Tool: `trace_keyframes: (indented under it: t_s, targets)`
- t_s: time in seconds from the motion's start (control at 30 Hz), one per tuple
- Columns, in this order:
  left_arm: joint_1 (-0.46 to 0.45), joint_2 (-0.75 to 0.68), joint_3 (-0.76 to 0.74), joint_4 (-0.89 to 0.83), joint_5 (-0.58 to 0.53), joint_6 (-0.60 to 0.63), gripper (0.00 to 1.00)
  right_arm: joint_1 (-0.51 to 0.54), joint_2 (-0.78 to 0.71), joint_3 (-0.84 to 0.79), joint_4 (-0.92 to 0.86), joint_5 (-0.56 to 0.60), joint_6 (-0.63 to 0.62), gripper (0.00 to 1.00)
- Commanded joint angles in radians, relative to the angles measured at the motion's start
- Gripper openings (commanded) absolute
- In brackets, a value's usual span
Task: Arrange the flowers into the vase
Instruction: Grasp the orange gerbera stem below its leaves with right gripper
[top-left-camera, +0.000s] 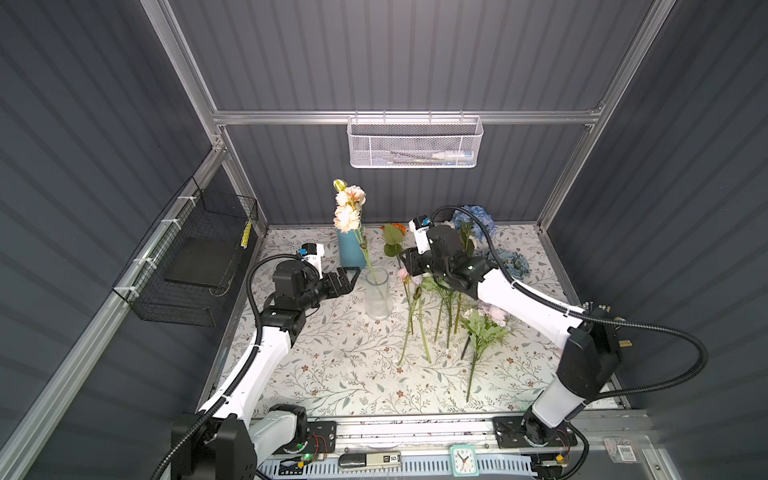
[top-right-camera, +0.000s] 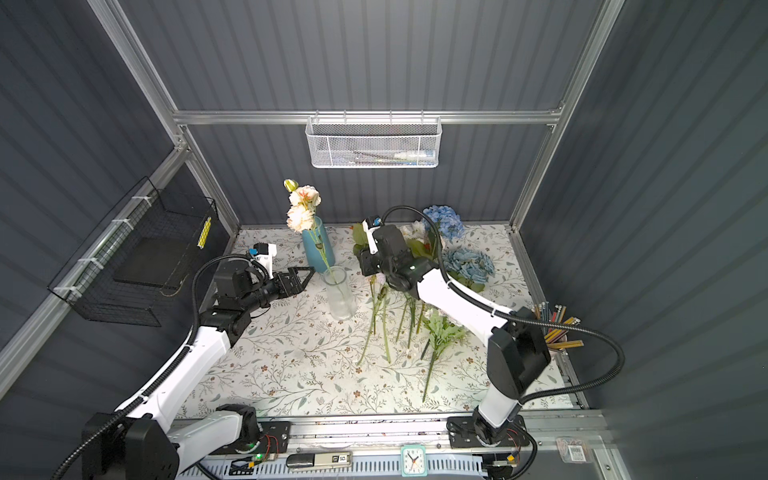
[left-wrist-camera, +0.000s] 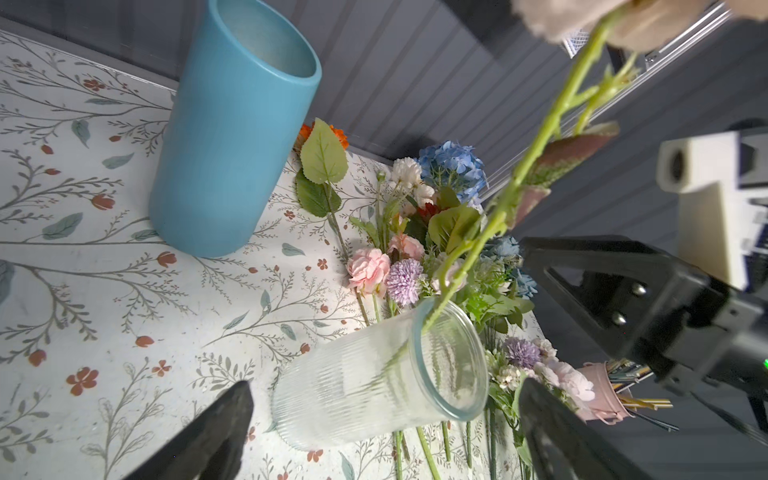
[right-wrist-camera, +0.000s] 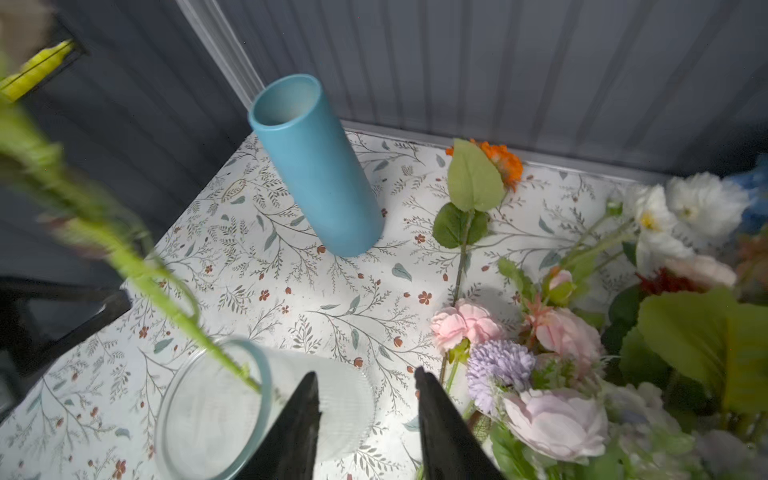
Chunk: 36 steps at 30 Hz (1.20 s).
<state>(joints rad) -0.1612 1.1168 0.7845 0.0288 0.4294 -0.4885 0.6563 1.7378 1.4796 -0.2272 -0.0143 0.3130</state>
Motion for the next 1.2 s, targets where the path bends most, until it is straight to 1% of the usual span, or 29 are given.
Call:
trace_keyframes:
  t_s: [0.0,0.17,0.23,0.33,0.47,0.57,0.67,0.8,1.0,1.17]
  targets:
    - [-0.003,-0.001,0.044,-0.011,-0.055,0.019,1.00,-0.011,0.113,0.099,-0.211,-0.081,0.092,0.37]
    - [-0.004,0.022,0.048,0.011,-0.092,-0.009,1.00,-0.023,0.300,0.293,-0.317,-0.056,0.135,0.35]
    - [-0.004,0.032,0.044,0.025,-0.132,-0.024,1.00,-0.023,0.369,0.376,-0.346,-0.052,0.138,0.34]
    - [-0.004,0.045,0.044,0.050,-0.139,-0.039,1.00,-0.023,0.503,0.527,-0.401,-0.047,0.156,0.31]
    - [-0.004,0.050,0.048,0.069,-0.141,-0.041,1.00,-0.025,0.681,0.767,-0.541,0.026,0.159,0.27]
    - [-0.004,0.045,0.049,0.076,-0.151,-0.033,1.00,-0.027,0.769,0.870,-0.571,0.089,0.156,0.26]
    - [-0.004,0.044,0.051,0.072,-0.152,-0.020,1.00,-0.032,0.815,0.903,-0.555,0.140,0.166,0.25]
    - [-0.004,0.043,0.055,0.058,-0.155,-0.005,1.00,-0.040,0.852,0.911,-0.519,0.175,0.181,0.23]
    - [-0.004,0.039,0.068,0.025,-0.158,0.029,1.00,-0.049,0.902,0.959,-0.523,0.216,0.184,0.21]
    - [-0.004,0.040,0.068,0.020,-0.167,0.039,1.00,-0.057,0.926,0.960,-0.515,0.206,0.193,0.20]
